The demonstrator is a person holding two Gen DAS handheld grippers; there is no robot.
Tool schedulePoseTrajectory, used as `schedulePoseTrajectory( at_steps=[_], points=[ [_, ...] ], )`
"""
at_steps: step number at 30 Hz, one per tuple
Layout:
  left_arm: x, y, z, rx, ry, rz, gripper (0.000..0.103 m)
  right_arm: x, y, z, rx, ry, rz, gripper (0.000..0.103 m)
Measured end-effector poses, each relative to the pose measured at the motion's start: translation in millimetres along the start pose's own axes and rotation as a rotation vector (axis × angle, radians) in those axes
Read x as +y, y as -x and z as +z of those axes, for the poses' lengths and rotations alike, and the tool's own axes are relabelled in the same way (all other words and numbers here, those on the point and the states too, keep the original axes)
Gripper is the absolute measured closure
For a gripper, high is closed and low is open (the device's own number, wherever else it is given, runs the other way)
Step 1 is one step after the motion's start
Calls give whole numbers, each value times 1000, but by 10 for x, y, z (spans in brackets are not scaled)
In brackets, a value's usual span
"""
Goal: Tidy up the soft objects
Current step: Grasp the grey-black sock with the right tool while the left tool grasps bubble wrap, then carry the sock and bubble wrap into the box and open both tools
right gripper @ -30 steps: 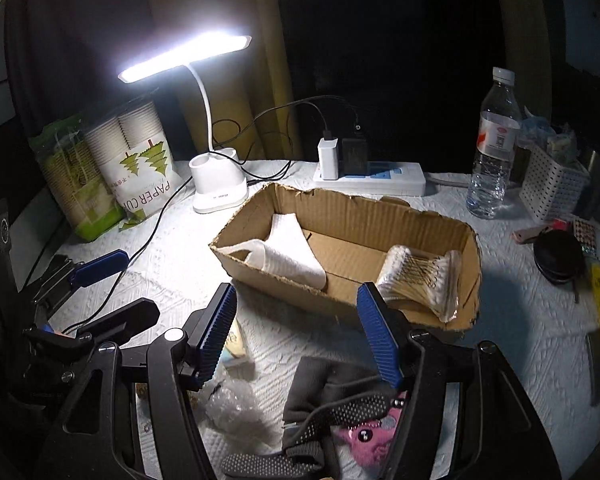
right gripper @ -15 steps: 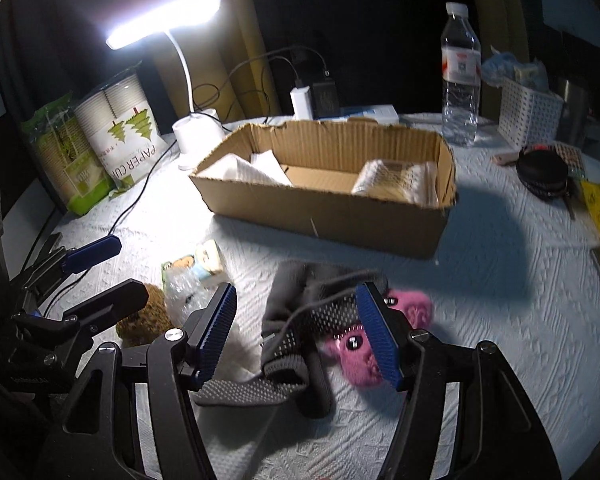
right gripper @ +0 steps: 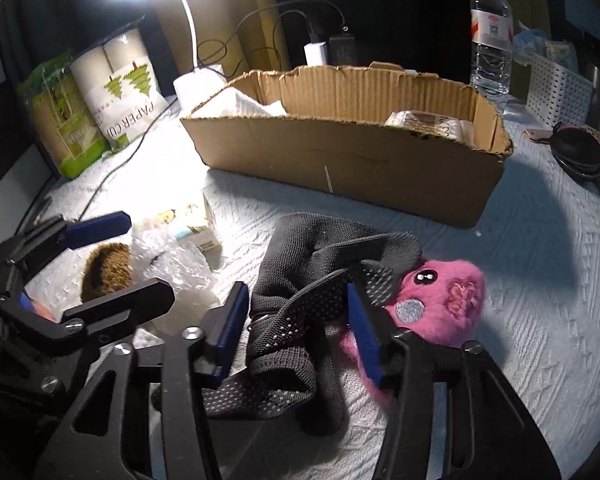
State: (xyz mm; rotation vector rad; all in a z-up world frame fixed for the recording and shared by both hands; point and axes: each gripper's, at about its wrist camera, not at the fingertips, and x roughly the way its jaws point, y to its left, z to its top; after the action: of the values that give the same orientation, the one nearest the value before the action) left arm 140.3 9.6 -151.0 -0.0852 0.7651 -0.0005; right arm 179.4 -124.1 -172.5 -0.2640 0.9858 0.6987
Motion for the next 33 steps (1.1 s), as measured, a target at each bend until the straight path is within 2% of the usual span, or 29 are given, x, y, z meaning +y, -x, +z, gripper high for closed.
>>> schedulePoseTrajectory(
  at_steps=[1,2,7,8,10,14,25,33],
  points=[
    [-25,-19,3,5,-10,3,15,11,-1,8,-1,6,7,62],
    [-31,-35,7,6,-14,4,15,4,0,8,-1,5,20,71],
    [-80,-141,23,33,-36,3,17,-68,119,-4,-41,-17,22,73],
    [-96,-144,31,33,-41,2,28,-85,156,-2,-50,-21,22,73],
    [-135,-163,53,39,-58,13,38,-133,256,7,-75,-32,23,73],
    [-199,-166,103,46,-71,2,44,-214,473,29,-125,-47,26,73],
    [-318,148,372,-39,-69,-40,44,-305,888,183,-199,-39,5,73],
    [-161,323,547,-107,-52,-35,44,-224,920,479,-223,5,7,73]
  ],
)
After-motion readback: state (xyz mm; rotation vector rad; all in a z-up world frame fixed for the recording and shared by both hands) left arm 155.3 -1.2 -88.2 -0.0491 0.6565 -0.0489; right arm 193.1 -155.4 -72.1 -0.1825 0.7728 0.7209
